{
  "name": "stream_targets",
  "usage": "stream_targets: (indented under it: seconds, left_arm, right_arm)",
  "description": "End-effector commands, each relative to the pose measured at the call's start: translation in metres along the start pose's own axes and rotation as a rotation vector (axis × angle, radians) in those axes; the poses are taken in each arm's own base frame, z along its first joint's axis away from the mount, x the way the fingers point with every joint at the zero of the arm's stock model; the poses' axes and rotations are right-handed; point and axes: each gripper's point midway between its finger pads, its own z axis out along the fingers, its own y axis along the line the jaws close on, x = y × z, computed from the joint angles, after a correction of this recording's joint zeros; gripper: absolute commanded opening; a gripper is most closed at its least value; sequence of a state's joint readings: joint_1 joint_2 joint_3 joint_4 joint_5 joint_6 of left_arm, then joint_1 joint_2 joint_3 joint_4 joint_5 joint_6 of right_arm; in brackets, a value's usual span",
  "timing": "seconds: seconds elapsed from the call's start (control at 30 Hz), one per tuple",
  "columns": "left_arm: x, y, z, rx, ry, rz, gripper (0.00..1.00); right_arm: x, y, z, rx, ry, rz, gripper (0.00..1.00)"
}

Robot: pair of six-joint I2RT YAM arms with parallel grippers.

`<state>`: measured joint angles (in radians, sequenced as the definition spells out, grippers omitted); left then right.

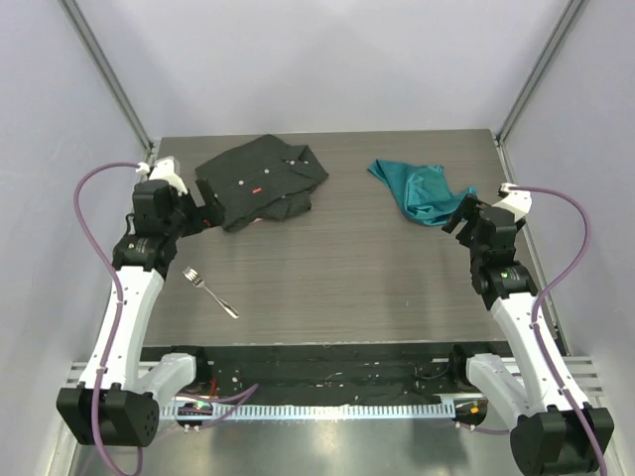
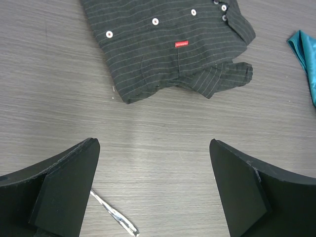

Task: Fold the napkin, place the utensils inside, and roll it up
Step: Move the napkin to the centre of the board

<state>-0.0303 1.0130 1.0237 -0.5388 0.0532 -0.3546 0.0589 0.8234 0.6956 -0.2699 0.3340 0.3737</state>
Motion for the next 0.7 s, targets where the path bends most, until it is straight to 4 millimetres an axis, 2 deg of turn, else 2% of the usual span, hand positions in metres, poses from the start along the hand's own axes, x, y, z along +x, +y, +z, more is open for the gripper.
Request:
stream_targets:
  seconds: [0.0, 0.13, 0.37, 0.47, 0.5, 0.57, 0.6, 0.67]
  left_arm:
    - [-0.015, 0.002, -0.014, -0.008, -0.088, 0.021, 1.0]
    - [-0.018, 0.011, -0.017, -0.055, -0.111, 0.016, 1.0]
    - [-0.011, 0.01, -0.013, -0.041, -0.087, 0.027, 1.0]
    - [-0.006, 0.003, -0.011, 0.0, -0.069, 0.035, 1.0]
    - [-0.004, 0.004, -0.009, 0.0, -0.063, 0.036, 1.0]
    - [-0.002, 0.006, -0.005, -0.012, -0.052, 0.038, 1.0]
    - [0.0, 0.008, -0.004, -0.021, -0.042, 0.039, 1.0]
    - [0.004, 0.01, 0.002, -0.03, -0.018, 0.04, 1.0]
  right_arm:
    - [-0.024, 0.01, -0.002, -0.022, -0.064, 0.049, 0.88]
    - [-0.027, 0.015, -0.002, -0.042, -0.061, 0.054, 0.88]
    - [-0.028, 0.017, 0.008, -0.026, -0.045, 0.04, 0.88]
    - [-0.025, 0.024, 0.021, -0.038, -0.022, 0.029, 0.88]
    - [-0.016, 0.027, 0.031, -0.035, 0.012, 0.014, 0.87]
    - [-0.02, 0.036, 0.039, -0.053, 0.028, 0.004, 0.86]
    - [-0.008, 0.036, 0.05, -0.041, 0.072, -0.008, 0.85]
    - [-0.011, 0.047, 0.06, -0.062, 0.089, -0.014, 0.84]
